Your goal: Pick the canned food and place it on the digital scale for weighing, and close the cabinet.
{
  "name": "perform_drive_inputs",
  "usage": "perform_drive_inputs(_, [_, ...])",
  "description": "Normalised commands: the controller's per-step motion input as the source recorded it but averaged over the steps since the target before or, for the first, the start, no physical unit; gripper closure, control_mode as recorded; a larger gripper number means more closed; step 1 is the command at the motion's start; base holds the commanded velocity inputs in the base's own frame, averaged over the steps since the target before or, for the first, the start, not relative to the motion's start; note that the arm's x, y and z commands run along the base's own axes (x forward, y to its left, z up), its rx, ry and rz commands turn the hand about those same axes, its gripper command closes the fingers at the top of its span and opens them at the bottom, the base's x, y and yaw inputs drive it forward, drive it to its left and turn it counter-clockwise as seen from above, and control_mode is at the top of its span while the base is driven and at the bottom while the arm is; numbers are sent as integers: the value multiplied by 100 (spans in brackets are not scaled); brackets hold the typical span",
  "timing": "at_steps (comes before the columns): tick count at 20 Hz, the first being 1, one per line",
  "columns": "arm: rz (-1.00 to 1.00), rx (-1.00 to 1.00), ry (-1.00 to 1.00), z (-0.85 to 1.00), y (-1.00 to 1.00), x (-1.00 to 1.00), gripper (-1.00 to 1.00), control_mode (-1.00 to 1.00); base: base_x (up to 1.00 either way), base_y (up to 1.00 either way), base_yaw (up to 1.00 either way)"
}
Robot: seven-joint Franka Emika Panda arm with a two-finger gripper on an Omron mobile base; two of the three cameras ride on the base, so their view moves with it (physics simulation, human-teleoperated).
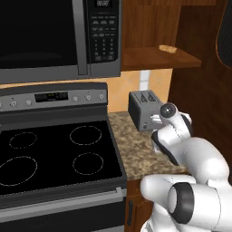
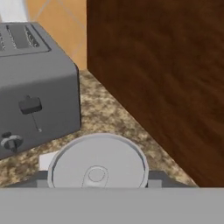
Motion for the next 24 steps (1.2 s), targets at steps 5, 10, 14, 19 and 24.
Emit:
perform_drive_inputs(5, [1, 0, 0, -33, -7, 25, 100, -100, 0, 0, 0])
perform_drive_inputs(10, [2, -1, -11, -39, 0, 11, 100, -100, 0, 0, 0])
perform_drive_inputs(14, [1, 0, -5, -27, -9, 12, 100, -100, 0, 0, 0])
perform_drive_inputs(19, [0, 0, 4, -26, -2, 3, 100, -100, 0, 0, 0])
perform_drive_inputs(24, [0, 0, 4, -17, 0, 3, 100, -100, 0, 0, 0])
